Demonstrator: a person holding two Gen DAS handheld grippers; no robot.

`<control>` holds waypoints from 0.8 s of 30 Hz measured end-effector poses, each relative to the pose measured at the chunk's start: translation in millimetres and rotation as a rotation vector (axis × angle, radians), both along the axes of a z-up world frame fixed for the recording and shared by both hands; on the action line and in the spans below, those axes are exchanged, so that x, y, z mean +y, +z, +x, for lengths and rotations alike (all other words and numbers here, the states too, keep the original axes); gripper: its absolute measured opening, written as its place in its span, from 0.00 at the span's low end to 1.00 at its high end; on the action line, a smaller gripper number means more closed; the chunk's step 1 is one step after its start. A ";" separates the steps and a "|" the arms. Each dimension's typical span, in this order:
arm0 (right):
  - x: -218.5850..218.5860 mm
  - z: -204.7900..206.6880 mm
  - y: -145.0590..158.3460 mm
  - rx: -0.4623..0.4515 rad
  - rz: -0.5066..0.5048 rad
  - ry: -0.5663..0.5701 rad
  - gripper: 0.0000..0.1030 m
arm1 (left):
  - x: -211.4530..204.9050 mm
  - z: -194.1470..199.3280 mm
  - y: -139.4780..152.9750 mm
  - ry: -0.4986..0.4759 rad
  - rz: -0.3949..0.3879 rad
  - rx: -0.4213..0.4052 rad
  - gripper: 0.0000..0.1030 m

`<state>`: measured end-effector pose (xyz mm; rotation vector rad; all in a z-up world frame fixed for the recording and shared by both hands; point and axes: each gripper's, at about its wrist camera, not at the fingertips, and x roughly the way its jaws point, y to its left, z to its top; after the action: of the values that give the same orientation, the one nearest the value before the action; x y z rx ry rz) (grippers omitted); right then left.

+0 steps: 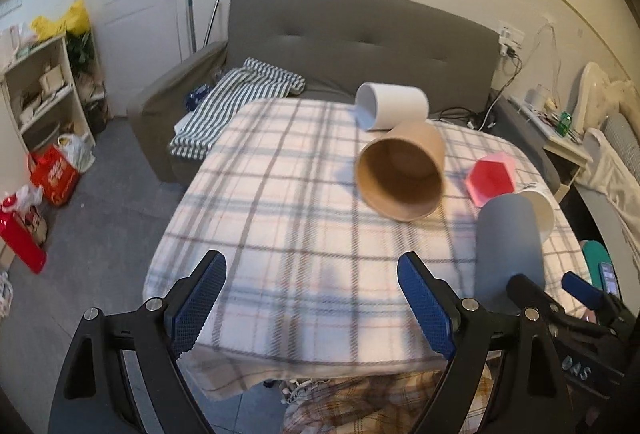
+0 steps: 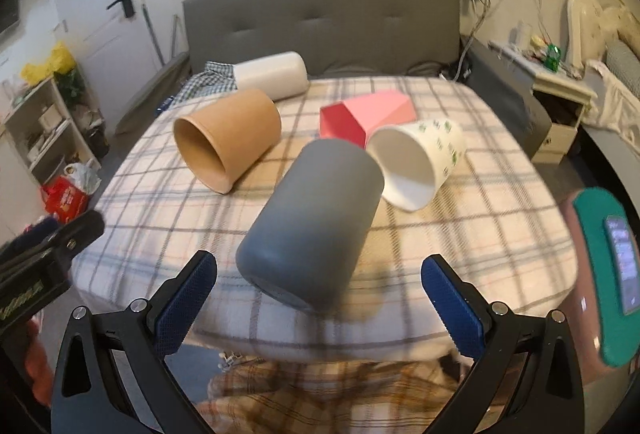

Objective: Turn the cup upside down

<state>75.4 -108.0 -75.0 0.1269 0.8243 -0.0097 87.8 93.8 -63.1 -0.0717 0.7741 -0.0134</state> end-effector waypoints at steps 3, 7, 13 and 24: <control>0.0 9.4 -11.3 0.028 0.033 -0.019 0.93 | 4.3 0.9 -6.4 0.000 -0.018 0.014 0.88; 4.1 14.9 -20.8 0.042 0.047 -0.008 0.85 | 3.0 2.3 -12.8 -0.004 -0.021 0.027 0.88; 9.5 16.3 -23.6 0.058 0.054 0.050 0.74 | -1.7 2.6 -16.8 -0.010 -0.021 0.039 0.88; -0.4 9.1 18.0 -0.026 -0.024 0.106 0.73 | -9.8 0.6 -7.1 -0.010 -0.011 0.028 0.88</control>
<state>84.5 -108.4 -57.0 0.0602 0.8033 0.0815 88.4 84.0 -70.2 -0.0785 0.8023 -0.0259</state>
